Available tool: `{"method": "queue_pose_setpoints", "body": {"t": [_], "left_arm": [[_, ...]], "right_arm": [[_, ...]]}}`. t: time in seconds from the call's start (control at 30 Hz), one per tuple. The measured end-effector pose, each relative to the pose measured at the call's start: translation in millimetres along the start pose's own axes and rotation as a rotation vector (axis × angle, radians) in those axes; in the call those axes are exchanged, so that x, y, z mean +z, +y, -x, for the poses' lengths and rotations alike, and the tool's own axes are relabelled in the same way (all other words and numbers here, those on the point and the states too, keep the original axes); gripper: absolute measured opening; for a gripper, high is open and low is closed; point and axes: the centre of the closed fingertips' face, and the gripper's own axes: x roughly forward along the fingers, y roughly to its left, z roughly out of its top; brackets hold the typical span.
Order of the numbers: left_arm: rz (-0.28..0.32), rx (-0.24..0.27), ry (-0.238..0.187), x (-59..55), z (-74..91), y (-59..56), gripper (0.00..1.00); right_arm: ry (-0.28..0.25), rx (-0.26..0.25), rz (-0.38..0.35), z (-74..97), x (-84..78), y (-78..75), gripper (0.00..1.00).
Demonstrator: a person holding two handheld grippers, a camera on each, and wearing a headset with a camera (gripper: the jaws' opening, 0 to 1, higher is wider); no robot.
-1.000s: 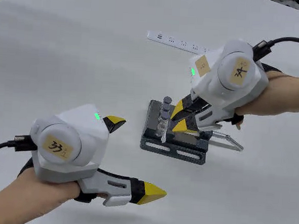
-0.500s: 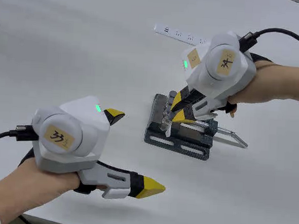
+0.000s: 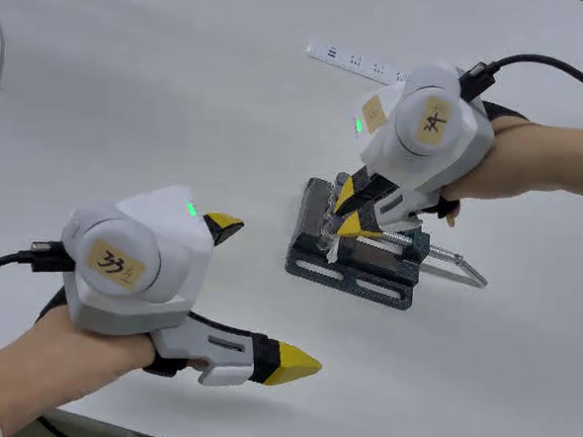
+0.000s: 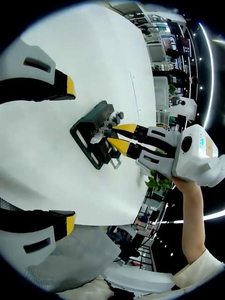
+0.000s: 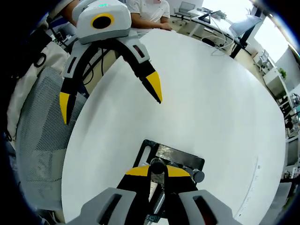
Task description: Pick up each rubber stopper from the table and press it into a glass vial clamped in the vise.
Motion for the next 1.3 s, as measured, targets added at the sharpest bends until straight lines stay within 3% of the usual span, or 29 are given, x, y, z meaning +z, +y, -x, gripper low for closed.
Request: {"method": "queue_pose_setpoints", "body": {"t": [0.37, 0.6, 0.97, 1.13, 1.17, 1.23, 1.3], "left_arm": [[0.012, -0.006, -0.001, -1.3, 0.0, -1.8, 0.96], [0.013, -0.013, -0.002, -1.6, -0.8, -3.0, 0.96], [0.017, -0.02, -0.005, -2.0, -3.6, -4.1, 0.96], [0.017, -0.02, -0.01, -1.6, -4.1, -4.3, 0.96], [0.017, -0.019, -0.01, -1.9, -4.1, -4.0, 0.96], [0.018, -0.02, -0.008, -2.5, -4.0, -4.5, 0.96], [0.016, -0.02, -0.008, -2.5, -3.9, -4.5, 0.96]], "right_arm": [[0.033, 0.007, 0.01, -0.8, 1.1, 1.5, 0.06], [0.07, 0.028, -0.043, -2.1, 3.5, -1.2, 0.04], [0.102, 0.008, -0.193, -1.2, 2.9, 1.1, 0.03], [0.1, -0.026, -0.352, -1.6, 4.1, -0.1, 0.03], [0.101, -0.023, -0.327, -1.3, 4.0, 0.6, 0.04], [0.099, -0.033, -0.38, -0.9, 4.2, 1.9, 0.04], [0.099, -0.035, -0.34, -0.5, 4.3, 3.6, 0.04]]}}
